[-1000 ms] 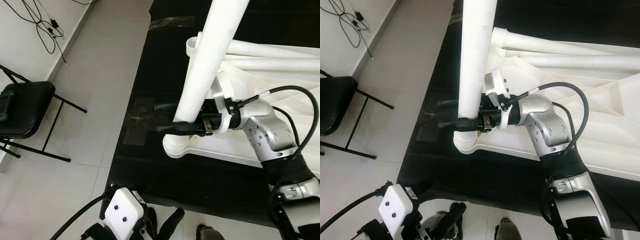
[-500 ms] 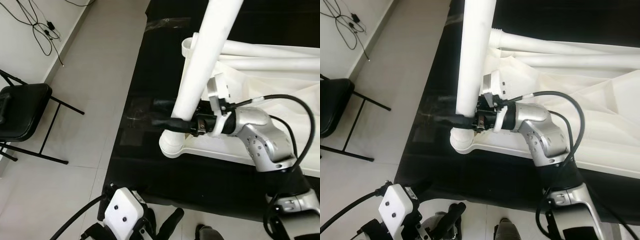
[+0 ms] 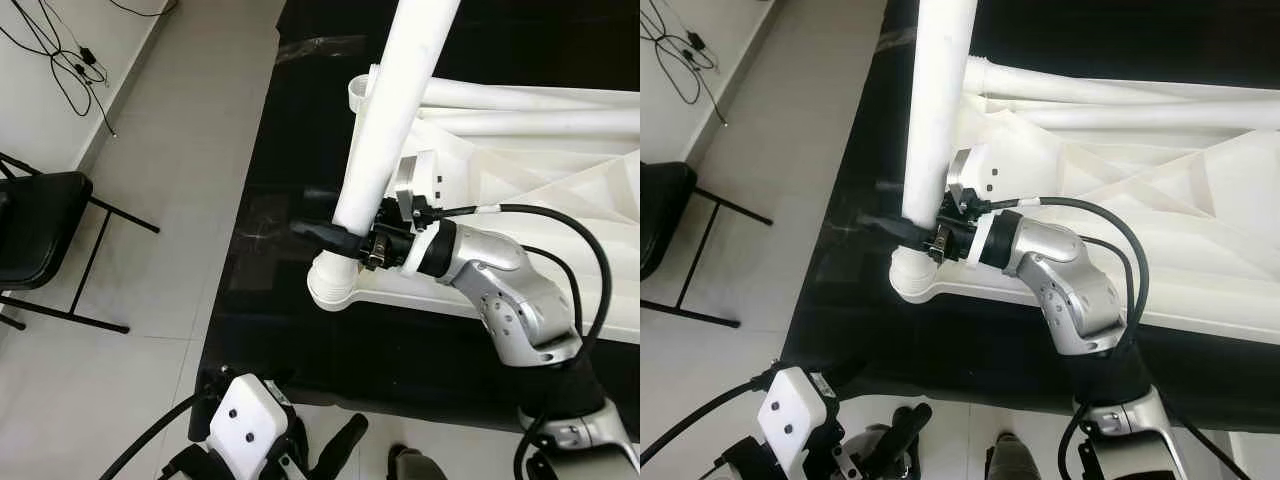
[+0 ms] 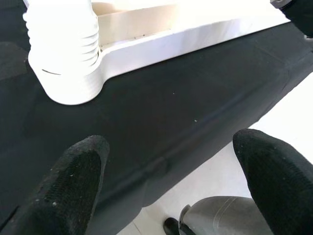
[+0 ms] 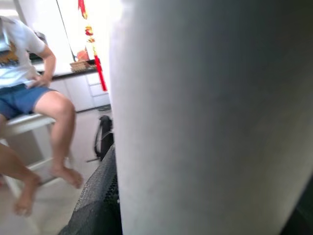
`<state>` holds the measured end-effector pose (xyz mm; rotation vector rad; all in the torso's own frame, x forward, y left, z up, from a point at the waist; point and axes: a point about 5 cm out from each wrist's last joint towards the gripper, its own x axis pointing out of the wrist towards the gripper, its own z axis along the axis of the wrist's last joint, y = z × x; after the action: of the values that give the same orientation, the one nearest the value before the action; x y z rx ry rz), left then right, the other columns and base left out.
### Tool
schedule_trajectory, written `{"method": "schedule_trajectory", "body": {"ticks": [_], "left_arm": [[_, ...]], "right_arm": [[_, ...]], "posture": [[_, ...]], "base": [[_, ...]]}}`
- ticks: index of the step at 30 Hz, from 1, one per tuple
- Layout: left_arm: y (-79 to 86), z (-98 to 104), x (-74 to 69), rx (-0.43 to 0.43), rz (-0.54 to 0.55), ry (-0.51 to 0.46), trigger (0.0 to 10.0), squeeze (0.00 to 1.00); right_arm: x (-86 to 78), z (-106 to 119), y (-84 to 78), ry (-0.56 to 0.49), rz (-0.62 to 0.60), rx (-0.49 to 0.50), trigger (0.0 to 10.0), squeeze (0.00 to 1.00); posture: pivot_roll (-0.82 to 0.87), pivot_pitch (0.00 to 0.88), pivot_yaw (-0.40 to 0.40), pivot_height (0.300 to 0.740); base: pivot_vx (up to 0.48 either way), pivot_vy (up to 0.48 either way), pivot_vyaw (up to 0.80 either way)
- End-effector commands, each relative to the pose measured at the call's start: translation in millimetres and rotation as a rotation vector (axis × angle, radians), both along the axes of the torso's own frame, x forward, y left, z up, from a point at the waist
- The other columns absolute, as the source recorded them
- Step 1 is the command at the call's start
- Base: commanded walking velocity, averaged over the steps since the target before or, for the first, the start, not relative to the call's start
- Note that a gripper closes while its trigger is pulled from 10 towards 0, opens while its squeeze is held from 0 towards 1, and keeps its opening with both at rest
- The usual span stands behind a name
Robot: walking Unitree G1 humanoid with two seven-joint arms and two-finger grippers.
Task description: Building children table
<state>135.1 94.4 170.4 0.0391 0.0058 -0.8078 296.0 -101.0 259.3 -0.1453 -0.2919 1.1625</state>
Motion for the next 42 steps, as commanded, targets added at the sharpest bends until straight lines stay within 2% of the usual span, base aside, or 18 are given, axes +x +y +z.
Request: {"method": "schedule_trajectory", "body": {"ticks": [1, 5, 9, 15, 18, 19, 21, 23, 24, 32, 42], "left_arm": [[1.1, -3.8, -0.5, 0.006, 0.012, 0.015, 10.0, 0.00], [1.4, -3.8, 0.1, 0.006, 0.012, 0.014, 10.0, 0.00], [1.3, -3.9, 0.8, 0.006, 0.011, 0.012, 10.0, 0.00], [0.6, -3.6, 0.9, 0.005, 0.012, 0.011, 10.0, 0.00], [0.4, -3.8, 1.0, 0.002, 0.018, 0.011, 10.0, 0.00], [0.4, -3.9, 1.0, 0.001, 0.019, 0.011, 10.0, 0.00], [0.4, -3.9, 1.1, 0.001, 0.019, 0.011, 10.0, 0.00], [0.1, -4.0, 0.8, 0.000, 0.019, 0.011, 10.0, 0.00], [-0.3, -4.0, 0.7, -0.002, 0.018, 0.012, 10.0, 0.00], [-1.0, -3.9, -0.4, -0.002, 0.017, 0.014, 10.0, 0.00], [-0.7, -3.0, -0.7, -0.001, 0.019, 0.013, 10.0, 0.00]], "right_arm": [[3.8, -24.6, -9.0, -0.043, -0.167, -0.226, 10.0, 0.00], [-9.9, -30.7, -1.9, -0.097, -0.125, -0.325, 10.0, 0.00], [-15.3, -38.1, 1.5, -0.124, -0.103, -0.429, 10.0, 0.00], [-13.9, -40.0, 1.8, -0.093, -0.107, -0.454, 10.0, 0.00], [-9.6, -39.2, 1.9, -0.027, -0.132, -0.419, 10.0, 0.00], [-8.0, -40.1, 1.4, 0.058, -0.132, -0.377, 10.0, 0.00], [-7.9, -40.5, 1.3, 0.077, -0.130, -0.368, 10.0, 0.00], [-5.8, -39.5, 0.1, 0.140, -0.131, -0.328, 10.0, 0.00], [-1.4, -38.3, -1.5, 0.219, -0.142, -0.276, 10.0, 0.00], [10.6, -41.6, -1.7, 0.312, -0.191, -0.210, 10.0, 0.00], [11.1, -58.5, -2.8, 0.381, -0.285, -0.142, 10.0, 0.00]], "posture": [[0.01, 0.375, 0.078, 0.740], [0.00, 0.375, 0.079, 0.740], [0.00, 0.374, 0.079, 0.740], [0.00, 0.373, 0.074, 0.740], [0.00, 0.373, 0.070, 0.740], [0.00, 0.373, 0.070, 0.740], [0.00, 0.373, 0.070, 0.740], [0.00, 0.372, 0.069, 0.740], [0.00, 0.371, 0.068, 0.740], [0.01, 0.369, 0.063, 0.740], [0.01, 0.373, 0.064, 0.740]], "base": [[0.000, 0.000, 0.00], [0.000, 0.000, 0.00], [0.000, 0.000, 0.00], [0.000, 0.000, 0.00], [0.000, 0.000, 0.00], [0.000, 0.000, 0.00], [0.000, 0.000, 0.00], [0.000, 0.000, 0.00], [0.000, 0.000, 0.00], [0.000, 0.000, 0.00], [0.000, 0.000, 0.00]]}}
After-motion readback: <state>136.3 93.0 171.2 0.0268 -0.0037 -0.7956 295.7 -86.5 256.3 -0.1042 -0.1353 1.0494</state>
